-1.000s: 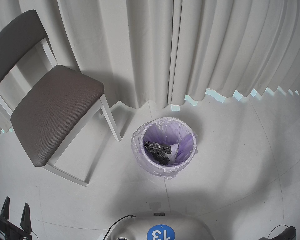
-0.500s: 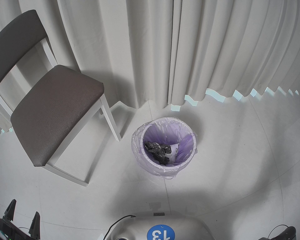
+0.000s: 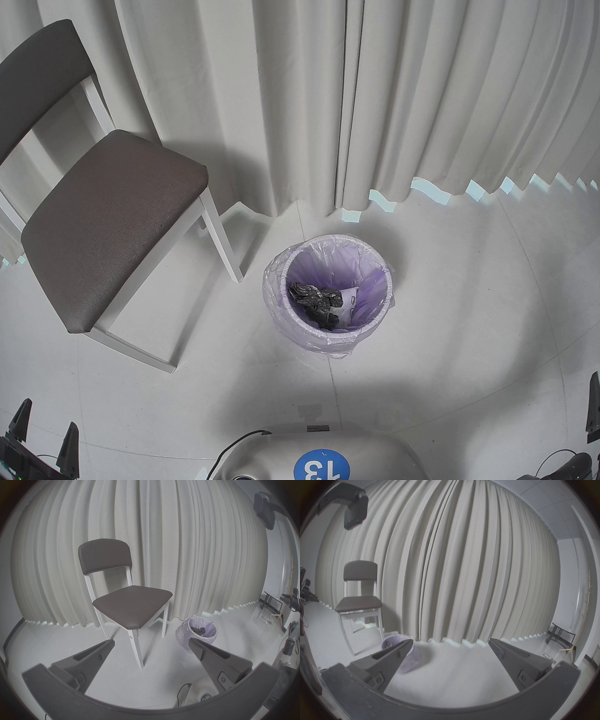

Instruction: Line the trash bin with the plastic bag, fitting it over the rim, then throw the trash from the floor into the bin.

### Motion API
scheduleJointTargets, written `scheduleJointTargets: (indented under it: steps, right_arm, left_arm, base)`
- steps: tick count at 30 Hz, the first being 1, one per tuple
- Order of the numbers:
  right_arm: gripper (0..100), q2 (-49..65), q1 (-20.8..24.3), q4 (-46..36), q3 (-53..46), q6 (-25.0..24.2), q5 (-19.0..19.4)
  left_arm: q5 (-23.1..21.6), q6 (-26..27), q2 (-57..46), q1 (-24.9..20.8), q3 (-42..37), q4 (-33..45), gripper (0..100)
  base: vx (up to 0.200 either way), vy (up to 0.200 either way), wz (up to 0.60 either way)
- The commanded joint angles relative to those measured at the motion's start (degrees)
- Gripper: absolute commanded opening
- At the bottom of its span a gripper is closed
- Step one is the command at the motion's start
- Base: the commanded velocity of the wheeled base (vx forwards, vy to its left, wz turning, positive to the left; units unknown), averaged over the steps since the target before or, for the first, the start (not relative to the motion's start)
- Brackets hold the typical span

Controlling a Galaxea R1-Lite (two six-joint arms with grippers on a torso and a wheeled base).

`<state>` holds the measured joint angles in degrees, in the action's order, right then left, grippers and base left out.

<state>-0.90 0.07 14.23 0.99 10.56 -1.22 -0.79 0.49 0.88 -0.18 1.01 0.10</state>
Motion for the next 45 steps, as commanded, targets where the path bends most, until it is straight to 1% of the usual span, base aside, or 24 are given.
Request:
scheduleJointTargets:
  steps: [1,8,19,21,34,41,45]
  right_arm:
    - [100,0.9,0.0,-3.5,-1.0,-0.2,-0.1]
    - [100,0.8,0.0,-10.2,-1.0,-0.7,0.1]
    - [100,0.8,-0.1,-10.4,-1.0,-4.0,1.2]
    - [100,0.8,-0.1,-10.4,-1.0,-4.1,2.2]
    - [100,0.8,0.0,-10.5,-1.0,-4.0,2.7]
    - [100,0.9,0.0,-10.8,-1.0,-3.3,6.1]
    - [100,0.8,-0.1,-10.8,-1.0,-2.7,7.4]
  left_arm:
    - [0.0,0.1,-0.8,0.0,-1.0,0.0,100]
    - [0.0,0.0,-0.8,0.0,-1.0,0.0,100]
    - [0.0,0.0,-0.8,0.0,-1.0,0.0,100]
    - [0.0,0.0,-0.8,-0.1,-1.0,0.0,100]
    - [0.0,0.0,-0.9,0.0,-1.0,0.0,100]
    - [-0.1,0.0,-0.9,0.0,-1.0,0.0,100]
    - [-0.1,0.3,-0.9,0.0,-1.0,0.0,100]
  base:
    - [0.000,0.000,0.00]
    - [0.000,0.000,0.00]
    - [0.000,0.000,0.00]
    - [0.000,0.000,0.00]
    - [0.000,0.000,0.00]
    - [0.000,0.000,0.00]
    - [0.000,0.000,0.00]
